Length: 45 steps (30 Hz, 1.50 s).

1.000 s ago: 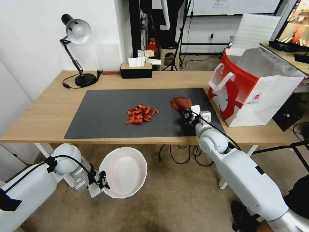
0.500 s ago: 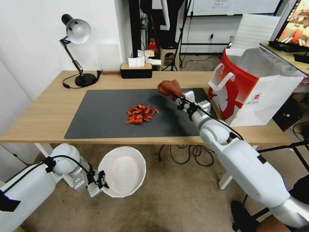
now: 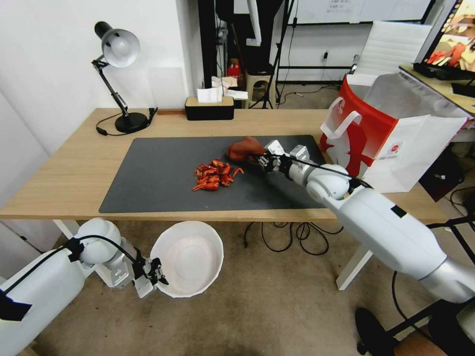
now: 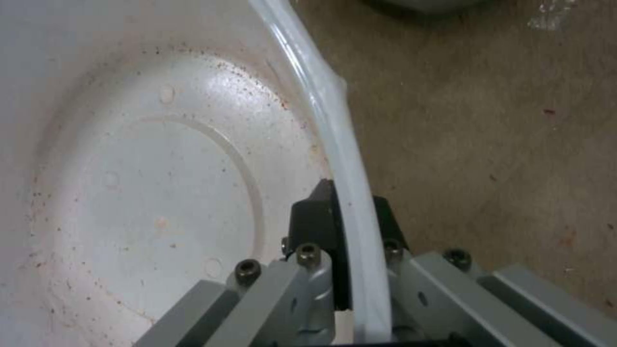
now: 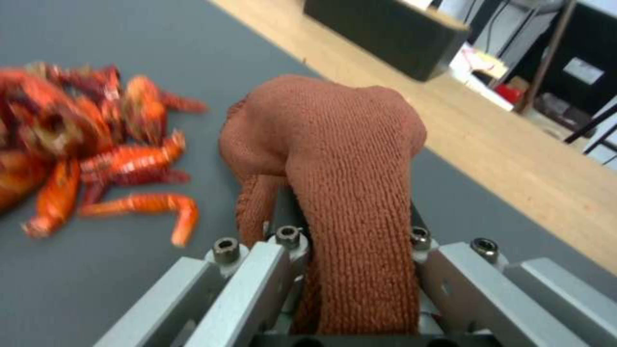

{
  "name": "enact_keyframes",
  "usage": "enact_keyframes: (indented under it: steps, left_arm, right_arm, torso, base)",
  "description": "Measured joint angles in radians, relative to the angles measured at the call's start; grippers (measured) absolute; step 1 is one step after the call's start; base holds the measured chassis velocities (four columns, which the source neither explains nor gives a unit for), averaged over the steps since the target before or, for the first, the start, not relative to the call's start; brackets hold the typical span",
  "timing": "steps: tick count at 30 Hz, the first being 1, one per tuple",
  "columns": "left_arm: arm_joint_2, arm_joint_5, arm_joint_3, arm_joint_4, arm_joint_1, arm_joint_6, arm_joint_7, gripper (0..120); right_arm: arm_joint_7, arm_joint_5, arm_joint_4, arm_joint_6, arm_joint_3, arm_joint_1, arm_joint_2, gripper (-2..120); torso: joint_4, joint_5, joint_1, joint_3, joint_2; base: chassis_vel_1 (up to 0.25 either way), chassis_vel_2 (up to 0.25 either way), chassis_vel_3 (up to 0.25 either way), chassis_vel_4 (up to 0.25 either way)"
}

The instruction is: Sweep shrimp from table into container with towel, then put container into takeout bag.

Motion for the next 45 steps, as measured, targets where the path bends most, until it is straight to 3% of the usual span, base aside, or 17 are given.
enact_keyframes:
  steps: [15,20,28,32,36,45]
  left_arm:
    - [-0.004,-0.008,-0.001,0.022,-0.001,0.013,-0.001,0]
    - [0.005,-0.001,0.024,0.022,-0.017,0.014,0.007,0]
    - [0.003,0.000,0.105,0.029,-0.083,0.014,0.025,0]
    - [-0.011,-0.005,0.181,0.053,-0.162,0.015,0.035,0]
    - [-0.016,-0.021,0.224,0.068,-0.211,0.017,0.049,0]
    - [-0.005,-0.065,0.273,0.076,-0.283,0.026,0.078,0]
  right_arm:
    - [-0.008,0.006,-0.025,-0.005,-0.084,0.012,0.010,9]
    - [0.006,0.013,-0.006,-0.012,-0.100,0.008,0.010,9]
    - [0.022,0.021,0.034,-0.017,-0.122,0.001,-0.008,9]
    - [0.029,0.022,0.071,-0.020,-0.128,-0.015,-0.025,9]
    - [0.031,0.022,0.095,-0.021,-0.126,-0.033,-0.037,9]
    - [0.030,0.016,0.140,-0.016,-0.106,-0.076,-0.060,9]
  torso:
    - [0.0000,-0.0001,0.000,0.000,0.000]
    - [0.0002,-0.0001,0.000,0.000,0.000]
    - [-0.0001,-0.0001,0.000,0.000,0.000]
    - [-0.0002,-0.0001,0.000,0.000,0.000]
    - [-0.0002,0.0000,0.000,0.000,0.000]
    - [-0.0001,0.0000,0.000,0.000,0.000]
  base:
    - [0.000,0.000,0.000,0.000]
    - [0.000,0.000,0.000,0.000]
    - [0.000,0.000,0.000,0.000]
    - [0.000,0.000,0.000,0.000]
    - [0.000,0.000,0.000,0.000]
    - [0.000,0.000,0.000,0.000]
